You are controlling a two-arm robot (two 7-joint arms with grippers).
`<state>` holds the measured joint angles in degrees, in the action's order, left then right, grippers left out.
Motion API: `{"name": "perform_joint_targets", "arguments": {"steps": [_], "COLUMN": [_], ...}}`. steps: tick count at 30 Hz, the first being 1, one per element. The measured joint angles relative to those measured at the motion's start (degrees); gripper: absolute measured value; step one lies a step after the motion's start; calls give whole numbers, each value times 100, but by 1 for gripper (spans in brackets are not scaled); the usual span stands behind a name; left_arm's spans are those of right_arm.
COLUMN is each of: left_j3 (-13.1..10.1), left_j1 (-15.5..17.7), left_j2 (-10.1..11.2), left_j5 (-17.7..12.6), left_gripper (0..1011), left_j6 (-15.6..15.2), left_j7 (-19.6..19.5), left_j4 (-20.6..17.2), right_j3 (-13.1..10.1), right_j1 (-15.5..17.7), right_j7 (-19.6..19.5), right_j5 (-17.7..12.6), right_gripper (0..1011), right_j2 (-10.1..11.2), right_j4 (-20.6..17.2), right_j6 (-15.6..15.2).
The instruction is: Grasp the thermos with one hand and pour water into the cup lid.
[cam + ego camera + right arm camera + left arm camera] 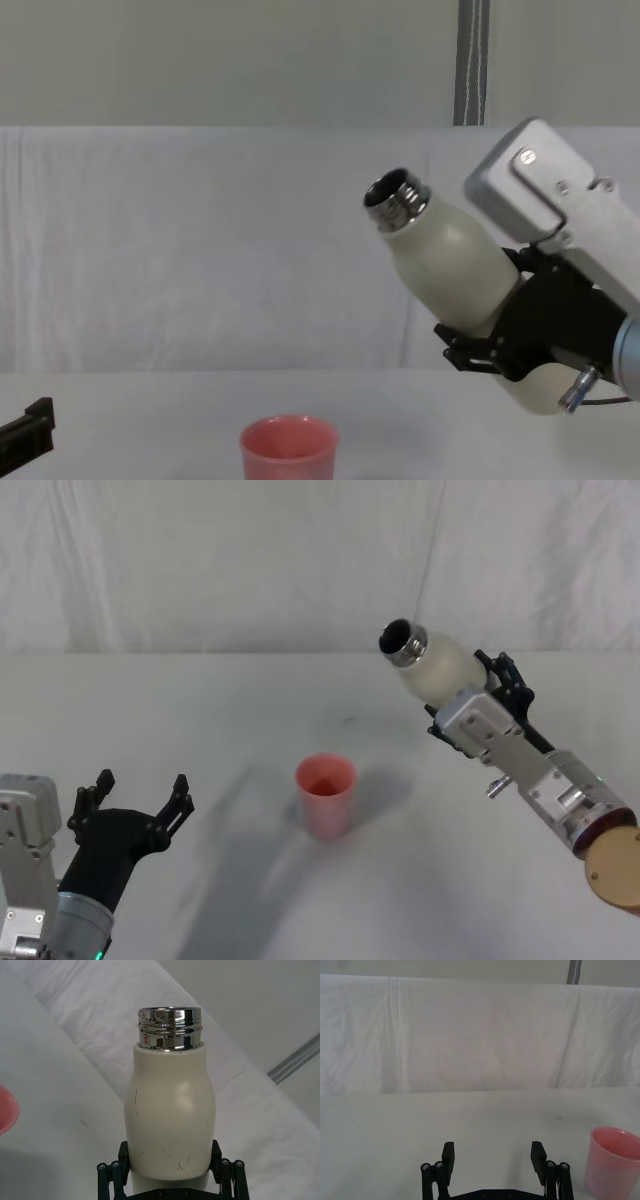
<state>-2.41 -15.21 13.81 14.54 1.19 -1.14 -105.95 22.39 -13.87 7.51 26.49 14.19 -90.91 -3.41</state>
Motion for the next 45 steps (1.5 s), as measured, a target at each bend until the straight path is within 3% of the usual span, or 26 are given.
{"name": "perform_joint_targets", "arguments": {"steps": [15,31,45], "left_j3": [0,0,0], "left_j1": [0,0,0], "left_j2": [0,0,0], "left_j5": [0,0,0], "left_gripper": [1001,1001,1001], "left_j6": [0,0,0], "left_j7": [0,0,0], "left_j4": [0,0,0], "right_j3": [423,749,892], "right_j1": [-80,-151,-167], "right_j7": [-152,-229,-382], "right_j5": [1126,1815,2192], "right_gripper": [951,951,951], "right_j2": [60,117,196], "right_j4": [105,355,548], "right_j6": [-114,-118,-98]}}
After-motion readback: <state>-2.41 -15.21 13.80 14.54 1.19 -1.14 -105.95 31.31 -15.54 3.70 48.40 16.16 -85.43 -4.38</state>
